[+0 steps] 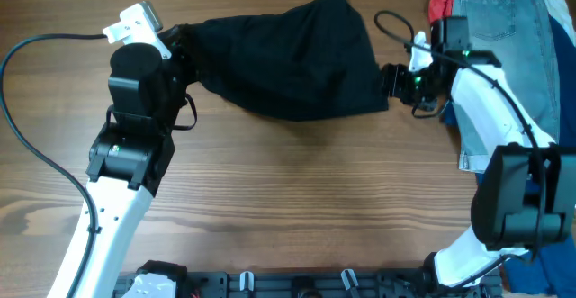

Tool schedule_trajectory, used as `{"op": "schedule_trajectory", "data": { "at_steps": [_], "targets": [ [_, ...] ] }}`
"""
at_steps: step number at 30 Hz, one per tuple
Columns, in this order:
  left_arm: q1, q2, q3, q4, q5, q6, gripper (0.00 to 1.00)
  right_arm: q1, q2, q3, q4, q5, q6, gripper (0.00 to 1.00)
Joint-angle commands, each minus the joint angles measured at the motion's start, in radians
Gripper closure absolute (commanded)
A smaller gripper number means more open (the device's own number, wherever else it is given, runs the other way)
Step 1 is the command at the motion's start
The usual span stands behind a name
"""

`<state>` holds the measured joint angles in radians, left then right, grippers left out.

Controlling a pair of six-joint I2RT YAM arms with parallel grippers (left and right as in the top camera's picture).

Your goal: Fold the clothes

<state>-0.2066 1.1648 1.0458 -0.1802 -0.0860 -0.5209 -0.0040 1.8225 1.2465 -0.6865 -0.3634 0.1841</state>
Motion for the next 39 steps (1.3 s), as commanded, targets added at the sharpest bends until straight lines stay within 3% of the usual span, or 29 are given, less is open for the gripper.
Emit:
{"op": "schedule_trajectory", "data": {
  "at_steps": [1,8,24,29,34,39],
  "targets": [
    [0.006,-0.018,0.017,0.003,-0.019,0.019,0.96,0.010,0.009,-0.067,0.123,-0.053,-0.027,0.19],
    [0.006,-0.018,0.017,-0.004,-0.019,0.019,0.96,0.032,0.023,-0.077,0.287,-0.038,-0.031,0.19],
    [0.006,-0.019,0.017,0.000,-0.017,0.015,0.96,0.085,0.108,-0.077,0.285,-0.075,-0.106,0.26],
    [0.006,-0.019,0.017,0.000,-0.017,0.015,0.96,0.085,0.119,-0.077,0.281,-0.024,-0.106,0.38],
    [0.006,-0.019,0.017,-0.001,-0.017,0.015,0.96,0.076,0.113,-0.066,0.248,-0.022,-0.098,0.73],
    [0.006,-0.019,0.017,-0.001,-0.017,0.015,0.96,0.042,0.043,-0.001,0.136,-0.026,-0.076,0.77]
  ]
}}
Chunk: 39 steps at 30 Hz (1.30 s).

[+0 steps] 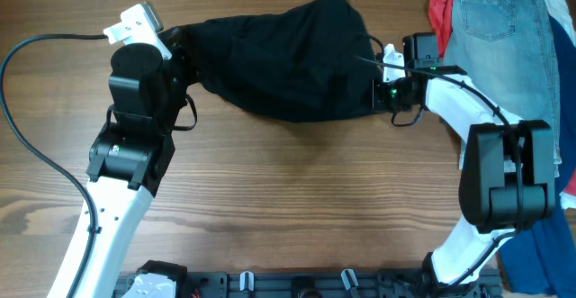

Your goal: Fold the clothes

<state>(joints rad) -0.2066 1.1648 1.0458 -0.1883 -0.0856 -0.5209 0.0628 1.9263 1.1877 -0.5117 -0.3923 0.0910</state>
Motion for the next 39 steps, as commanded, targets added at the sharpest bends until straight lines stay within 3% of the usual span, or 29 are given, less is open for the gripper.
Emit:
{"op": "schedule_trajectory", "data": {
  "at_steps": [1,2,5,13,16,17,19,28,39],
  "targets": [
    [0.006,-0.019,0.017,0.005,-0.018,0.016,0.96,-0.033,-0.084,0.071,-0.072,0.003,0.017,0.77],
    [0.006,-0.019,0.017,0.003,-0.018,0.016,0.96,-0.041,-0.104,0.083,-0.107,0.003,0.017,0.77],
    [0.007,-0.021,0.017,0.003,-0.021,0.019,0.96,-0.066,-0.155,0.111,-0.195,0.003,0.019,0.96],
    [0.009,-0.159,0.017,-0.163,-0.088,0.019,0.96,-0.132,-0.293,0.152,-0.298,-0.022,0.020,0.96],
    [0.009,-0.175,0.017,-0.216,-0.088,0.018,0.96,-0.127,-0.259,0.132,-0.318,-0.019,0.019,0.85],
    [0.009,-0.172,0.017,-0.234,-0.088,0.018,0.96,-0.122,-0.242,0.125,-0.323,-0.019,0.017,0.69],
    [0.008,-0.157,0.017,-0.259,-0.087,0.018,0.96,-0.101,-0.192,0.103,-0.334,-0.019,0.016,0.54],
    [0.008,-0.071,0.017,-0.266,-0.069,0.015,0.96,-0.022,-0.148,0.044,-0.319,-0.021,0.036,0.54],
    [0.008,-0.068,0.017,-0.270,-0.069,0.015,0.96,0.011,-0.148,-0.129,-0.042,0.019,0.106,0.60]
  ]
}}
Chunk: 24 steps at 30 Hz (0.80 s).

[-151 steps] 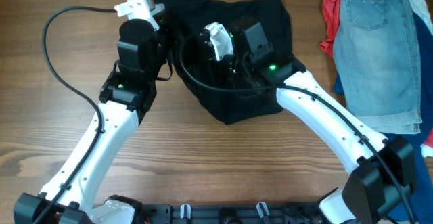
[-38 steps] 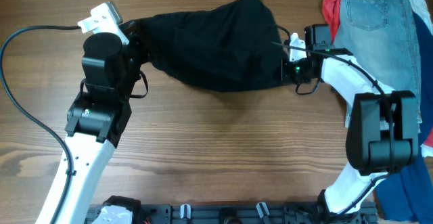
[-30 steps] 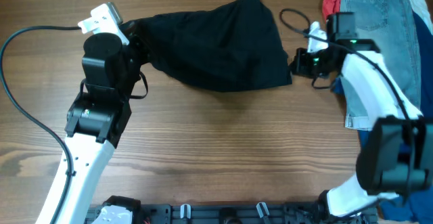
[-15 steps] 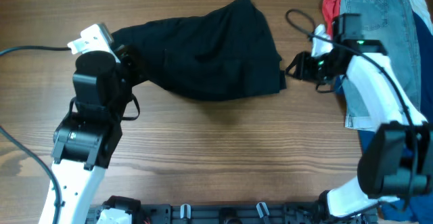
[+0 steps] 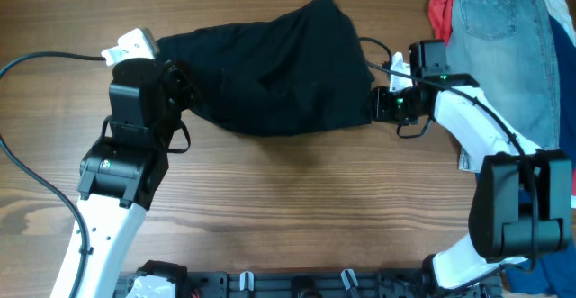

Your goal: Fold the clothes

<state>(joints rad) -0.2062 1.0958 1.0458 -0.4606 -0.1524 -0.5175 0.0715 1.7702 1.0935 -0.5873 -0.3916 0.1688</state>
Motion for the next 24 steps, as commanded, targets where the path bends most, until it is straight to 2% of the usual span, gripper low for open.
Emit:
{"op": "schedule_trajectory", "data": {
  "at_steps": [1,5,10,14,19,24],
  "targets": [
    [0.007,0.001,0.017,0.000,-0.002,0.011,0.96,0.003,0.008,-0.049,0.055,0.019,0.041,0.61],
    [0.007,0.001,0.017,-0.010,-0.002,0.011,0.96,0.004,0.009,-0.106,0.134,0.018,0.055,0.63],
    [0.007,0.001,0.017,-0.010,0.006,0.011,0.96,0.005,0.009,-0.158,0.206,0.001,0.105,0.72],
    [0.007,0.001,0.017,-0.022,0.009,0.011,0.96,0.039,0.008,-0.159,0.229,-0.029,0.105,0.72],
    [0.007,0.001,0.017,-0.024,0.009,0.011,0.96,0.095,0.009,-0.159,0.238,0.027,0.123,0.59],
    [0.007,0.001,0.017,-0.024,0.009,0.011,0.96,0.096,0.009,-0.159,0.236,0.118,0.149,0.59]
  ]
}}
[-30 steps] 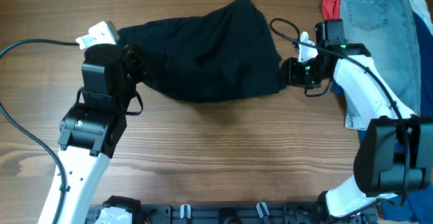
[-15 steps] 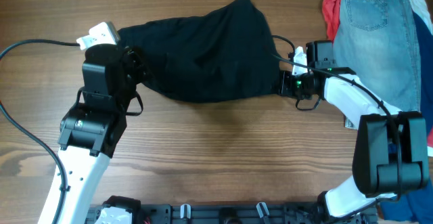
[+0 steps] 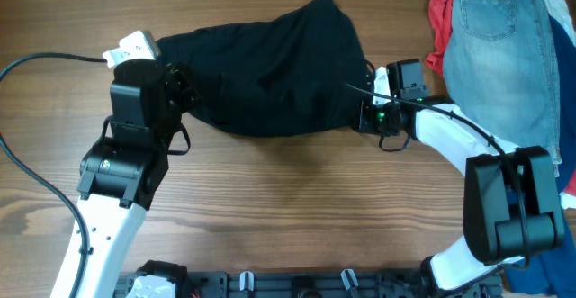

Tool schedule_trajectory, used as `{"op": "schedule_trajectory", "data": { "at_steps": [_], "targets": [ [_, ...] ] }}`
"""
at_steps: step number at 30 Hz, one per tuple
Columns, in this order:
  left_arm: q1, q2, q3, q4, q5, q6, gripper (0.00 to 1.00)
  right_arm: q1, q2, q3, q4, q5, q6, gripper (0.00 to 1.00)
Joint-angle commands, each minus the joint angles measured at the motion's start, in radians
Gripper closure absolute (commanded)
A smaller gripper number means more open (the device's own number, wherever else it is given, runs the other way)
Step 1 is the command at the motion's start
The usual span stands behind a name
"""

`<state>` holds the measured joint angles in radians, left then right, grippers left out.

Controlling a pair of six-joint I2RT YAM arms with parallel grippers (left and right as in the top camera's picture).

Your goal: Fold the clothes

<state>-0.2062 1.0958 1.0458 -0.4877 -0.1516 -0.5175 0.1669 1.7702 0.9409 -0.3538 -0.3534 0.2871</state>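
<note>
A black garment (image 3: pixel 270 68) lies bunched across the upper middle of the wooden table (image 3: pixel 297 208). My left gripper (image 3: pixel 180 86) sits at the garment's left end, its fingers buried in the dark cloth, so their state is hidden. At the garment's lower right edge my right gripper (image 3: pixel 364 116) presses against the cloth; its fingertips merge with the black fabric and cannot be made out.
A pile of other clothes fills the top right corner: blue denim jeans (image 3: pixel 499 50) over a red piece (image 3: pixel 441 10) and a blue fabric (image 3: pixel 567 167) at the right edge. A black cable (image 3: pixel 36 73) loops at the left.
My right gripper has shifted a little left and down, closer into the garment's lower right edge. The left arm and the garment look unchanged.
At first my left gripper was at the garment's left end and my right gripper just off its right corner. The right gripper then reached the right edge. Later the garment lay shifted left and flatter, both grippers at its ends, as now.
</note>
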Motion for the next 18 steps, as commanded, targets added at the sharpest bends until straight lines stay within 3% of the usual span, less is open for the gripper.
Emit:
{"op": "schedule_trajectory", "data": {
  "at_steps": [1,8,11,15,18],
  "targets": [
    [0.007,0.001,0.017,0.003,0.008,0.011,0.96,0.000,0.009,-0.006,0.004,0.100,0.033,0.60],
    [0.007,0.001,0.017,0.003,0.009,0.011,0.96,0.000,0.059,-0.006,0.077,0.122,0.035,0.59],
    [0.007,0.001,0.017,0.003,0.009,0.011,0.96,0.000,0.072,-0.006,0.085,0.138,0.036,0.87],
    [0.007,0.001,0.017,0.003,0.008,0.011,0.96,0.000,0.065,0.000,0.087,0.137,0.056,0.96],
    [0.007,0.001,0.017,0.004,0.008,0.011,0.96,-0.005,0.021,0.039,0.007,0.137,0.056,0.96]
  ]
}}
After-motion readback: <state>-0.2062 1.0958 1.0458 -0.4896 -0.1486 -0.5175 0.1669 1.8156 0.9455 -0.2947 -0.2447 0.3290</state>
